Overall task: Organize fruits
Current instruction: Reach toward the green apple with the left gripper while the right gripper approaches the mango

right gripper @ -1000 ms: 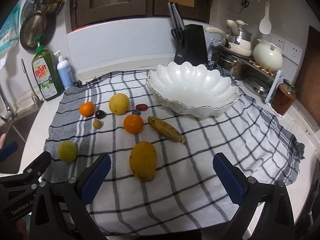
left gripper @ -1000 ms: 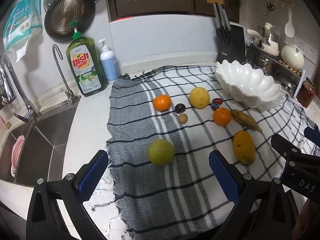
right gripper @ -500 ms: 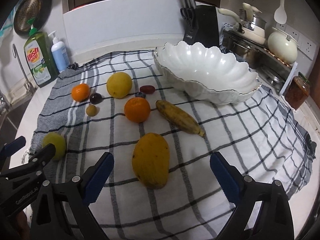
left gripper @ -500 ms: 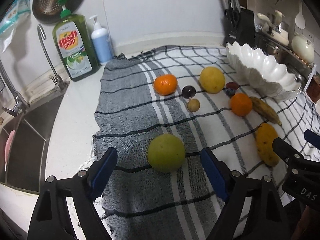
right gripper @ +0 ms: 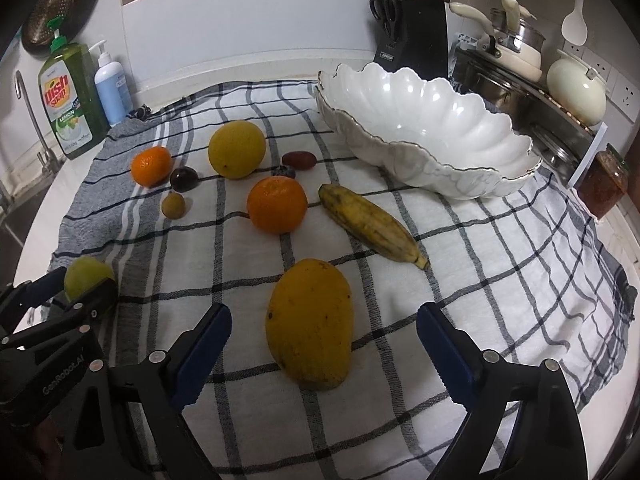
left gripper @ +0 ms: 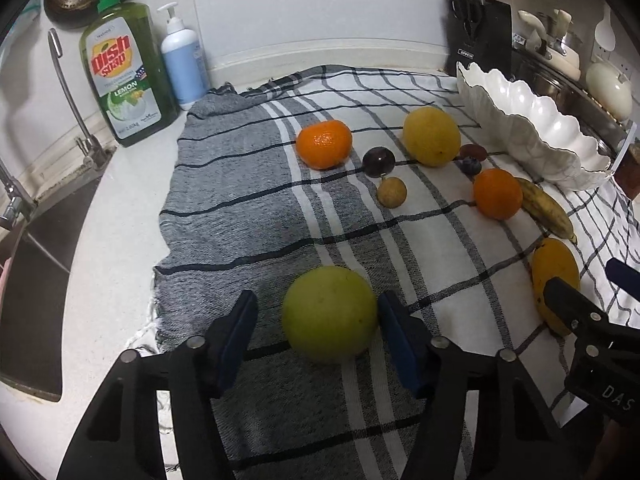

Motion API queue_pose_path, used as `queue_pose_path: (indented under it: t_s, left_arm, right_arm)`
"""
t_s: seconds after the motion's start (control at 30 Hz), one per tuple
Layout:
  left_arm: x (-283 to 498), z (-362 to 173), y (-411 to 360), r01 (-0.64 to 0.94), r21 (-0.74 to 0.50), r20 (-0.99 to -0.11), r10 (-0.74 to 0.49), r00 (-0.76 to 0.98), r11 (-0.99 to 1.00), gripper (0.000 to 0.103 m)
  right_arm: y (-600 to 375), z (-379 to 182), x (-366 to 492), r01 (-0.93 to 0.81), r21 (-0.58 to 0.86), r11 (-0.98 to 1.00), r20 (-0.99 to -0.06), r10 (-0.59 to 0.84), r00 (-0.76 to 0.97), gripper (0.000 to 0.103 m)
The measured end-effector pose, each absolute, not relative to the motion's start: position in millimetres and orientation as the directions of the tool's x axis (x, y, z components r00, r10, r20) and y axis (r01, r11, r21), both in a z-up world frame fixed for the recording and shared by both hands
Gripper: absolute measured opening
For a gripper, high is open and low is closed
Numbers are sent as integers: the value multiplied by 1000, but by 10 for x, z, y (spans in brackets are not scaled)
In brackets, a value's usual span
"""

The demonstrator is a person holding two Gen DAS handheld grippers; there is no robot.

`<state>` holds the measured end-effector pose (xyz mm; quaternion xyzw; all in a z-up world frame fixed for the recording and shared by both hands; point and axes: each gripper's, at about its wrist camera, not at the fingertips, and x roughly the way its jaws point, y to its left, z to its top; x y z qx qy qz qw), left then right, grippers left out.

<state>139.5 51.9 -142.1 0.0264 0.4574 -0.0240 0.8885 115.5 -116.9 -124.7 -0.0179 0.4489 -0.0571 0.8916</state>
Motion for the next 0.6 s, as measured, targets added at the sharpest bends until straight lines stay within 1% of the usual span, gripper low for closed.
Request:
queue_pose_path:
  t_s: [0.03,0.1,0.13,0.33,0.47,0.53,0.6]
  left_arm:
    - [1402,-1424,518,70,23,-815,-22,580,997,57]
    - [1413,-1438,503,79,16,-816,-33,577,997,50]
    - [1414,-1445,499,84,6,-818,-43,574,996,48]
    - [1385,-1438,512,77,1,-816,-44,577,997,48]
    - [1349,-1407,552,62,7,-812,-31,583,998,48]
    - [1330,-1385,577,52,8,-809,-24,587,999,48]
    - [1312,-1359,596,47,10,-805,-20,593,999,48]
  right_arm:
    - [-1171,-1252,1160,86,-81,993,-800,-116,589,93]
    - [-1181,-1263,1166,87,-79,993,-801,-115,588,93]
    - [-1188,-1268,1169,88,-76,993,-801,-113,587,93]
    - [-1182,-1297,1182,77,-64,995,-808,-97,581,86]
    - [-1165,-1341,1214,69,-64,996,-815,-92,572,77]
    - [-1169,-1379,1239,68,-59,996,-822,-88,563,69]
    - [-1172,-1417,1260,65,-53,996,-829,-80,554,60]
